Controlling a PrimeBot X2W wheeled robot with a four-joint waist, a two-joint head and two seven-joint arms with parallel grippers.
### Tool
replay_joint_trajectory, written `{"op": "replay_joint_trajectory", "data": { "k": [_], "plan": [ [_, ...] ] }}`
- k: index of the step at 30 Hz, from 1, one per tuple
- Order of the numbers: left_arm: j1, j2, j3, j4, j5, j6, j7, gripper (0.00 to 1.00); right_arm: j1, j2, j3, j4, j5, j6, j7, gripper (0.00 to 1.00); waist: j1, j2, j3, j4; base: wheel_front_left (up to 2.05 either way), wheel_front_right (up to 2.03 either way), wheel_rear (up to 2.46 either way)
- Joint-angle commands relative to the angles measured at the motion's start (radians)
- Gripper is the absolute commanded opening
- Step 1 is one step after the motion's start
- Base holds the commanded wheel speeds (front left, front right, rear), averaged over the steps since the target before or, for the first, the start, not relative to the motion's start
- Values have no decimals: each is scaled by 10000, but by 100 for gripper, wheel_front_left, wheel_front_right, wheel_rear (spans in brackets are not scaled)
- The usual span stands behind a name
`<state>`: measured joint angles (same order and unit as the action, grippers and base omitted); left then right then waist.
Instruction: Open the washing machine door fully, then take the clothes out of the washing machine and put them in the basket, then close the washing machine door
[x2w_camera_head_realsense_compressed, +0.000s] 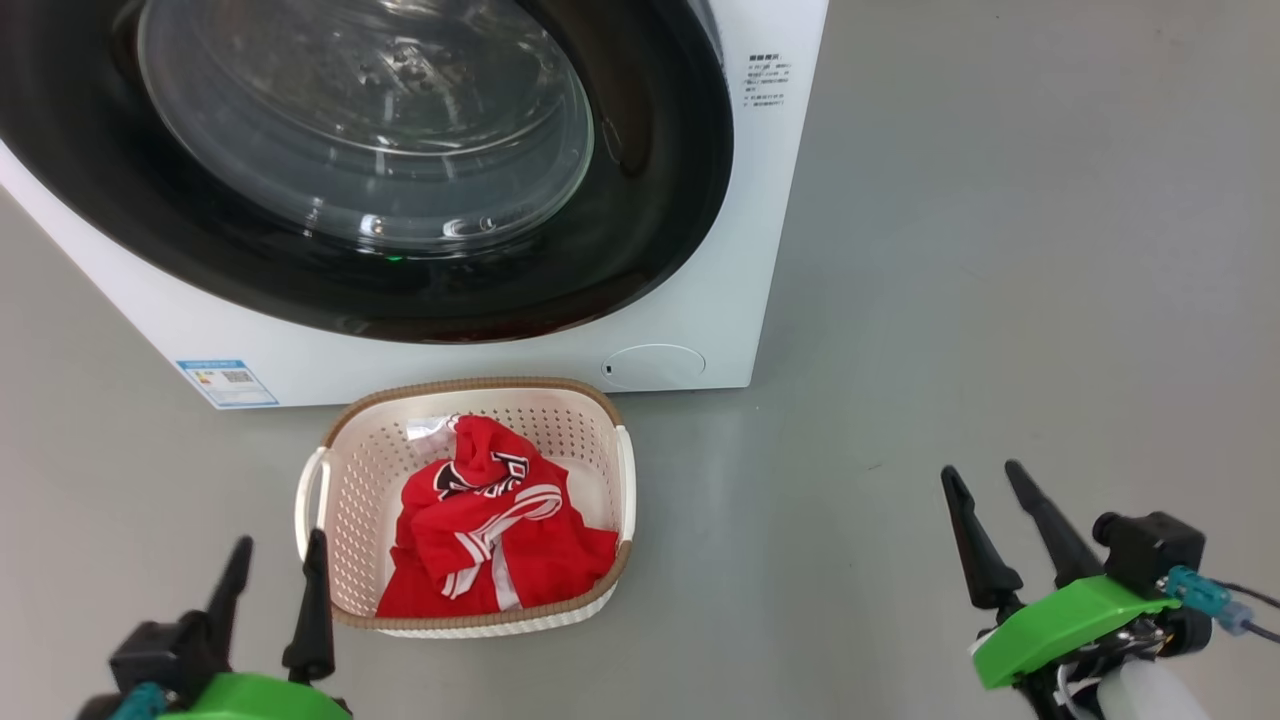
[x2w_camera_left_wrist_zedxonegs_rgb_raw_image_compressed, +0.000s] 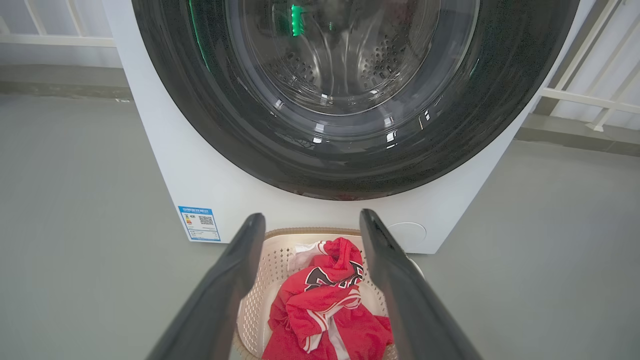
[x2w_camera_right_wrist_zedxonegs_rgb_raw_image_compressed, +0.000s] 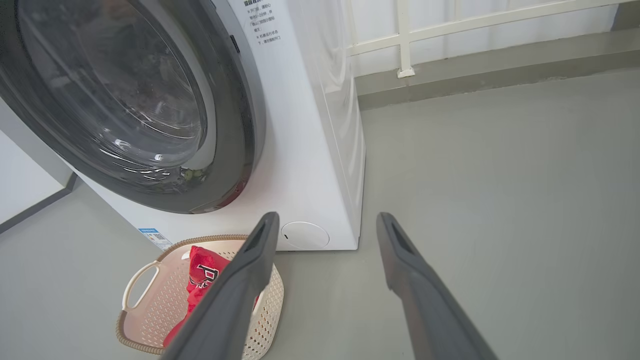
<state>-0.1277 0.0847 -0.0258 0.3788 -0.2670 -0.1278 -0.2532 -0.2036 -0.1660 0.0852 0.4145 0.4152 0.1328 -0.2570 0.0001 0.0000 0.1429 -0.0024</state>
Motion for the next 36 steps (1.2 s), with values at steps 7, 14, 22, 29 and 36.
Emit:
{"op": "replay_joint_trajectory", "data": {
  "k": [7,14,22,29,36],
  "plan": [
    [191,-355,-101,591,-69,0,89,0,249,236,26,635,62,0,29,0,-1,0,-1,-1,0,0,0],
    [220,-354,-16,455,-817,-2,293,0,320,281,-74,475,739,-1,225,0,21,0,-109,1,0,0,0],
    [197,-353,76,368,-1675,-3,518,0,342,330,-191,352,1512,-3,450,0,0,0,-175,2,0,0,0],
    [187,-353,162,270,-2425,-5,720,0,377,375,-298,226,2186,-4,652,0,0,0,-253,4,0,0,0],
    [187,-352,235,176,-3065,-6,892,0,411,415,-390,115,2760,-5,824,0,0,0,-320,5,0,0,0]
  ]
}}
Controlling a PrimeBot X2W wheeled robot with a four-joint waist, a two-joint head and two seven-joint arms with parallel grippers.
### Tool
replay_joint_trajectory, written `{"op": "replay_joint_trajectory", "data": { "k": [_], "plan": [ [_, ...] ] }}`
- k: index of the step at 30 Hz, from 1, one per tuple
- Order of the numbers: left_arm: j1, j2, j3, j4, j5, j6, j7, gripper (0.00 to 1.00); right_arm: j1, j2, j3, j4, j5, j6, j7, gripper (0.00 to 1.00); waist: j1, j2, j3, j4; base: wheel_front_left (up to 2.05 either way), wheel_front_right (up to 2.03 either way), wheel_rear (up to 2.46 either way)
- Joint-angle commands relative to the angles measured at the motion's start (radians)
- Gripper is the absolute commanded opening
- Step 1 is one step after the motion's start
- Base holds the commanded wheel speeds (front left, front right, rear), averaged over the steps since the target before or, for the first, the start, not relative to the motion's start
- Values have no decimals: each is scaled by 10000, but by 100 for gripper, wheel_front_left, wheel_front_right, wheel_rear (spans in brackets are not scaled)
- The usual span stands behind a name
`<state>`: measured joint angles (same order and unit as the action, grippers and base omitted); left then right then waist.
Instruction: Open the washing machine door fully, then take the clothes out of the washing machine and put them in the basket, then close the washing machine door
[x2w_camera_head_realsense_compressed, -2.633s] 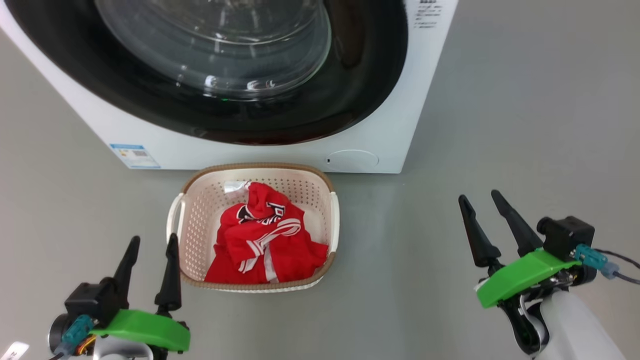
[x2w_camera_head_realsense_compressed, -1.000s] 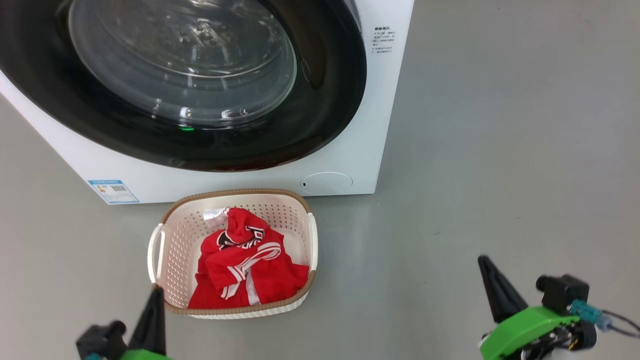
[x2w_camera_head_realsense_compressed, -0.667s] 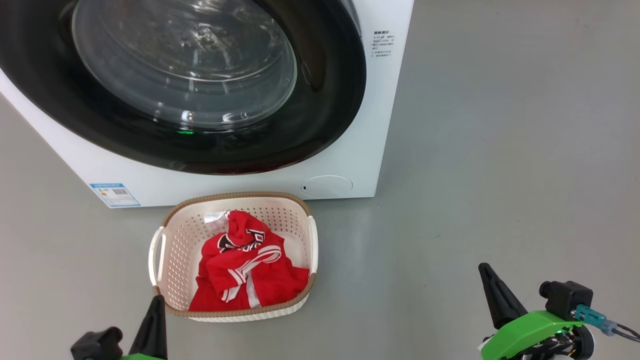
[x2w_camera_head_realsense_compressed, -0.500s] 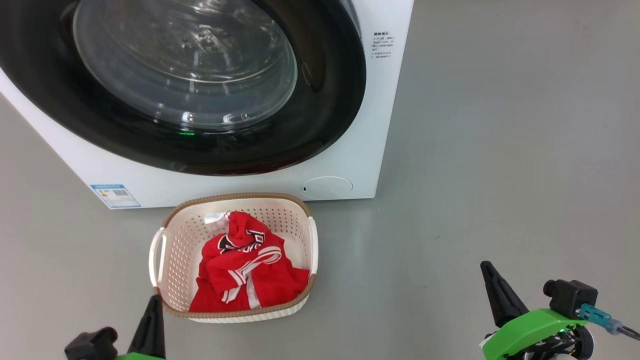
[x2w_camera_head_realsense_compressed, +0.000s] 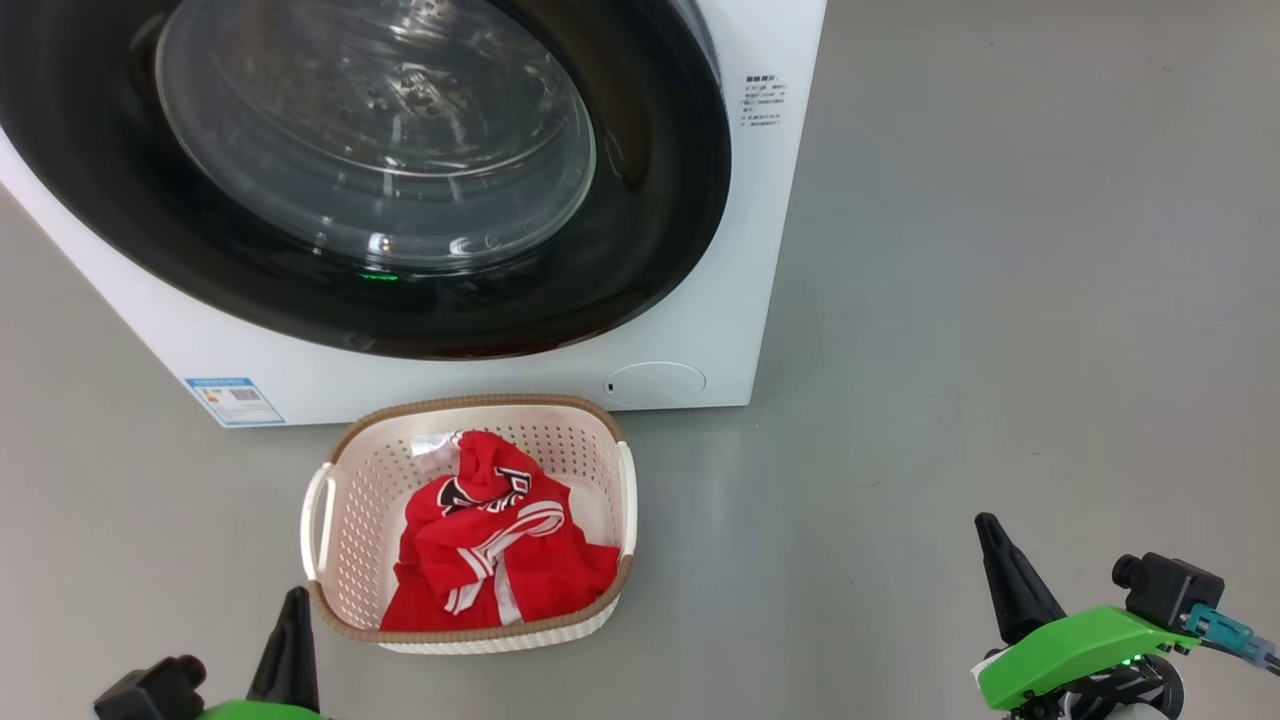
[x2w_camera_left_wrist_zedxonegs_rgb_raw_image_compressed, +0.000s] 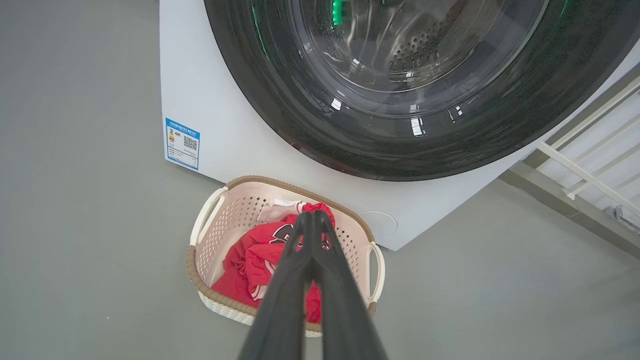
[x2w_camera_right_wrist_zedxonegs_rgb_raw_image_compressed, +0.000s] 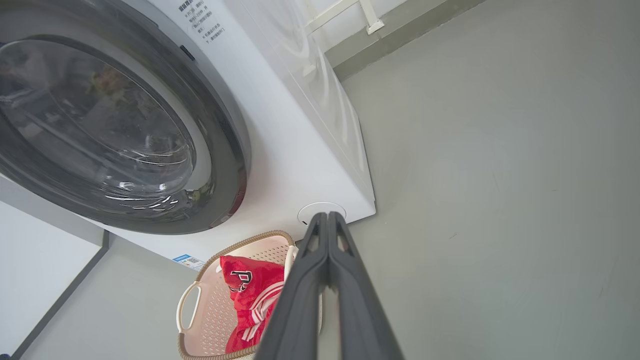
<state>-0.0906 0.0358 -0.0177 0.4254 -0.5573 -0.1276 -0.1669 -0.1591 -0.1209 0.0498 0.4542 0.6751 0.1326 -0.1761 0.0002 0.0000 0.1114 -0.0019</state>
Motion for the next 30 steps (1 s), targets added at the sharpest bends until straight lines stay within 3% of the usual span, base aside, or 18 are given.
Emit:
{"op": "replay_joint_trajectory", "data": {
  "k": [1,30],
  "plan": [
    [-184,137,167,-306,-269,-8,58,0,-29,-28,-50,-301,258,-3,44,0,-1,0,-16,0,0,0,0],
    [-181,139,519,-761,-3375,-15,894,0,138,177,-509,-846,3032,-8,890,0,-1,0,-340,6,0,0,0]
  ]
}}
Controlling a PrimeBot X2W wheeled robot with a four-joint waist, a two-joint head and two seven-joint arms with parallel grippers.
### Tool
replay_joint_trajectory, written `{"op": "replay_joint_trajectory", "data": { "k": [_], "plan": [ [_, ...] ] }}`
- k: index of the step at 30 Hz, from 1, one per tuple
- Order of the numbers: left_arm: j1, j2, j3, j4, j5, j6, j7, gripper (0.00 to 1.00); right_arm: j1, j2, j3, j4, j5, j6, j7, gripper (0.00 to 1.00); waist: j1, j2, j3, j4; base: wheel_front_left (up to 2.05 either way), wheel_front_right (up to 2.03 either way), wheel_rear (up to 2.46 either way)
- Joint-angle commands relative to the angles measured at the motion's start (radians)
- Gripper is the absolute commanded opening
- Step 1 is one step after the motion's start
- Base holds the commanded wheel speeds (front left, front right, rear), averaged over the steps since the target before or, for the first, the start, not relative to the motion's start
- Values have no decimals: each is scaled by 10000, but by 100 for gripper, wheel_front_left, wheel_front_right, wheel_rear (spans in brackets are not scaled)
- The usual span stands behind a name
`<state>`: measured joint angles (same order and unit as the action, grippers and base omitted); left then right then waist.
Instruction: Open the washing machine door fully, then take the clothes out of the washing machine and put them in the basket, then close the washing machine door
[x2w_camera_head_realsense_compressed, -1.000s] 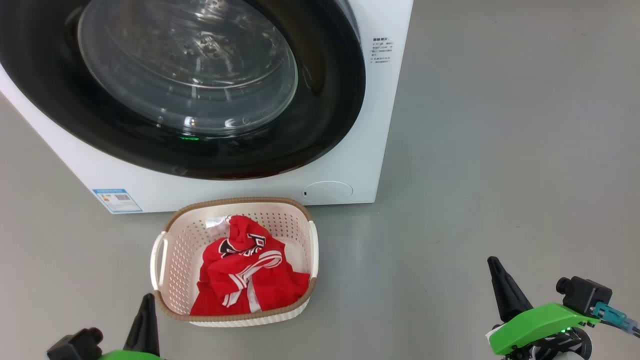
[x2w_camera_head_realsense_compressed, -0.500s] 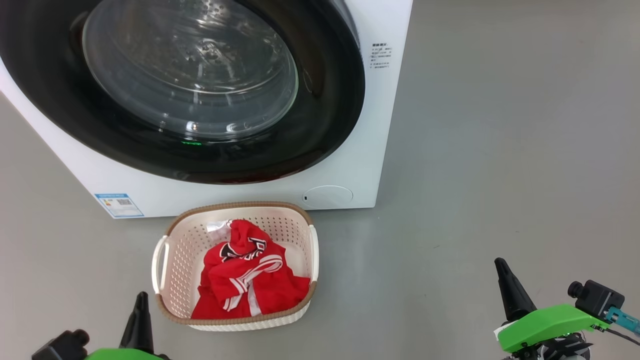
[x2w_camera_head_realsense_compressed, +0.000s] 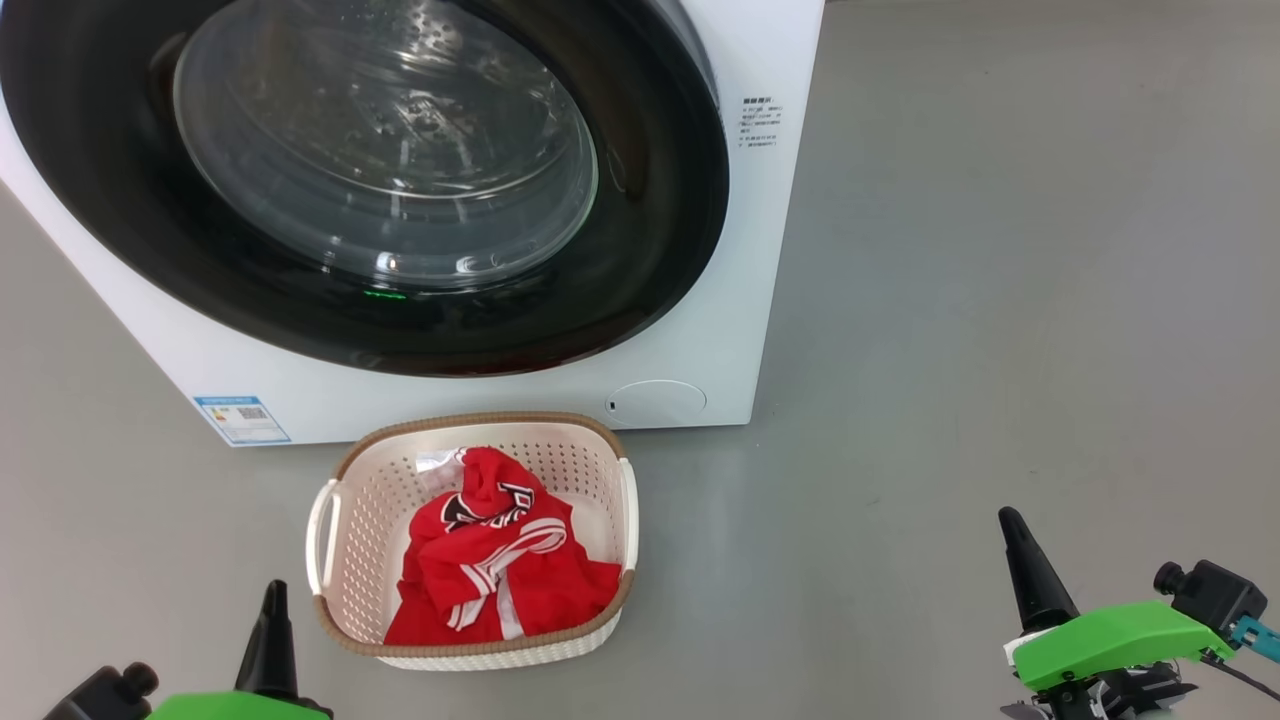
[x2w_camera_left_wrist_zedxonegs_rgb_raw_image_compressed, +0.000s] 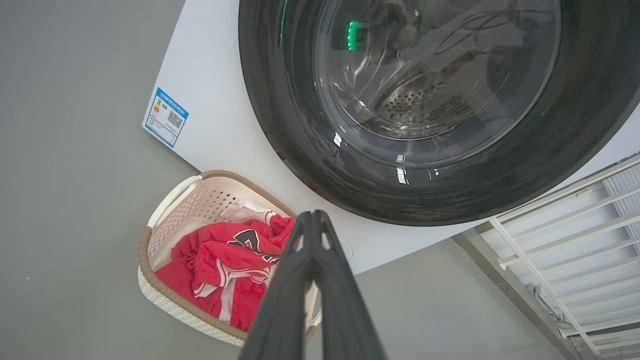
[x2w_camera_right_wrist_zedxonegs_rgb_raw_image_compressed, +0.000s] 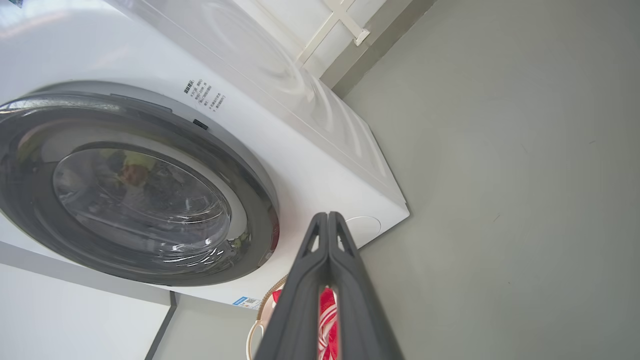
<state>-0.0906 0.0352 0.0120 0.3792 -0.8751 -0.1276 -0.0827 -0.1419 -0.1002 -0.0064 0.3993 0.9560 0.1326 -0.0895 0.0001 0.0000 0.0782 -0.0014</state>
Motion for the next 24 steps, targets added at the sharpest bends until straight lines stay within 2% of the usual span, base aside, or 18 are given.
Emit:
{"op": "replay_joint_trajectory", "data": {
  "k": [1,24],
  "plan": [
    [-181,145,234,-315,-305,-15,81,0,-28,-23,37,-317,318,-8,53,0,0,0,-19,1,0,0,0],
    [-179,147,513,-673,-2768,-21,743,0,102,147,-338,-749,2509,-12,733,0,0,0,-276,5,0,0,0]
  ]
}}
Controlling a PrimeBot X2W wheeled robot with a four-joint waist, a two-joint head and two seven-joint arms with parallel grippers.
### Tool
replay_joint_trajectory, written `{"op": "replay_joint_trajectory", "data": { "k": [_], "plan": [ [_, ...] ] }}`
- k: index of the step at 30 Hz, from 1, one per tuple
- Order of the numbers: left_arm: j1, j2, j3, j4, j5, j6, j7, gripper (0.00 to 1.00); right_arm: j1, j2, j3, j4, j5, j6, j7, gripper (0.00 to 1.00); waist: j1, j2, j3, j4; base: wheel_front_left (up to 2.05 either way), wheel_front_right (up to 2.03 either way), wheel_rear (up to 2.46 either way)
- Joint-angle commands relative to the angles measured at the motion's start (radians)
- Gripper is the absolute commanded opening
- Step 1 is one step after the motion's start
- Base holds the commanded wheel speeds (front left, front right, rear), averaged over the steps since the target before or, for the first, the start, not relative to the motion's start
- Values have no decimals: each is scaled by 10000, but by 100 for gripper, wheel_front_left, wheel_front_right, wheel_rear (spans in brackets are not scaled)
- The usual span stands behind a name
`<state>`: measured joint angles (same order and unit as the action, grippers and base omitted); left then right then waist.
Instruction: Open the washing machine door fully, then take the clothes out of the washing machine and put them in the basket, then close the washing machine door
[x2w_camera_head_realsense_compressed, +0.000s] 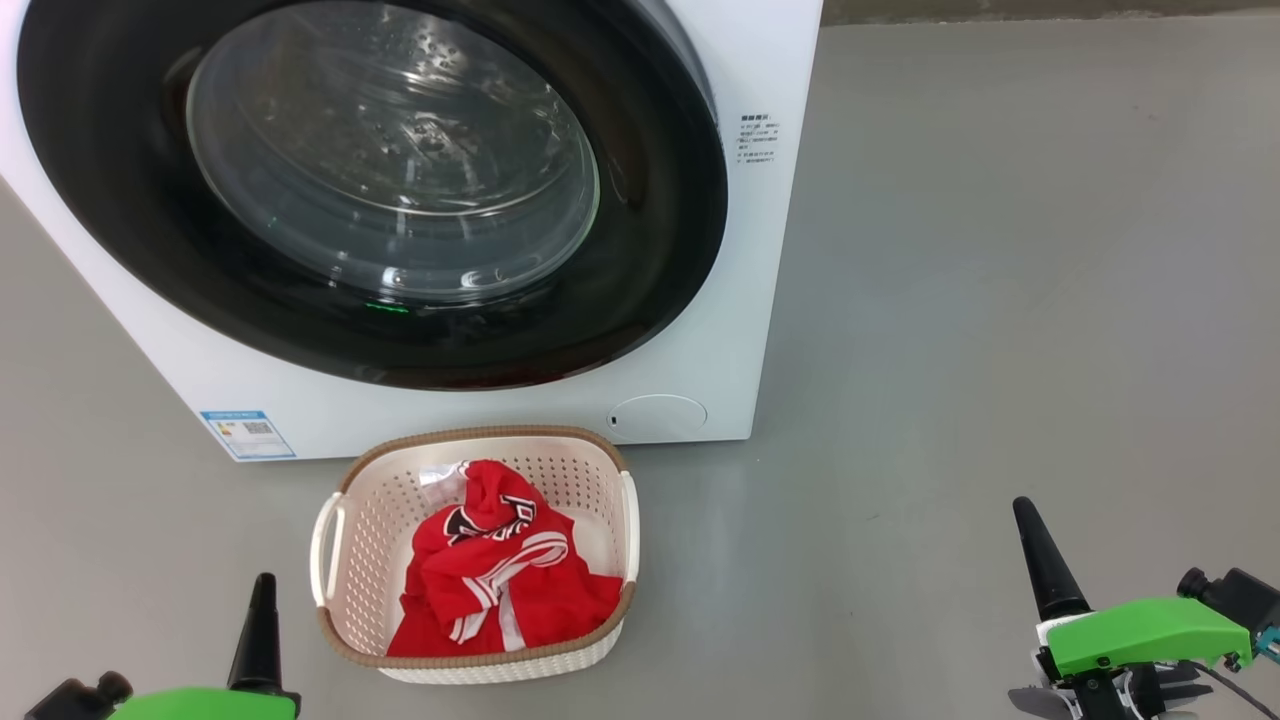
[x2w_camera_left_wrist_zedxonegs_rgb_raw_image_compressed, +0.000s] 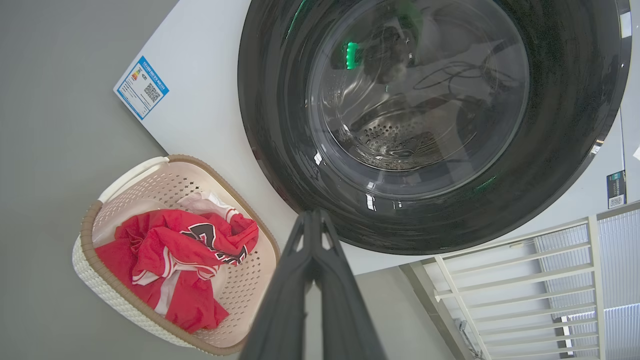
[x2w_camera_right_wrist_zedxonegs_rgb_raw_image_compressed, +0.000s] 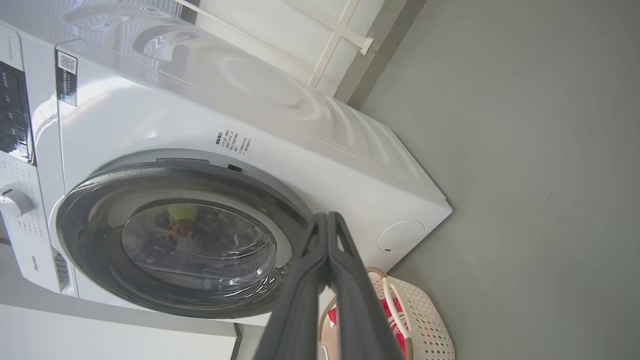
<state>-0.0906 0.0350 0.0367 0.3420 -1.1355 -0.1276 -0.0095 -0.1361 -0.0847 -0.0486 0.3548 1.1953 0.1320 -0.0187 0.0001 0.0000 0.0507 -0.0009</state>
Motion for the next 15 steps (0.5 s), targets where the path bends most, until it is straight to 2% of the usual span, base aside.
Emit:
{"op": "replay_joint_trajectory", "data": {
  "k": [1,15],
  "plan": [
    [-179,149,278,-317,-271,-21,40,0,50,-1,68,-323,211,-6,55,0,0,0,-12,1,0,0,0],
    [-178,150,448,-536,-1776,-24,444,0,129,105,-164,-586,1547,-9,473,0,0,0,-169,4,0,0,0]
  ]
}}
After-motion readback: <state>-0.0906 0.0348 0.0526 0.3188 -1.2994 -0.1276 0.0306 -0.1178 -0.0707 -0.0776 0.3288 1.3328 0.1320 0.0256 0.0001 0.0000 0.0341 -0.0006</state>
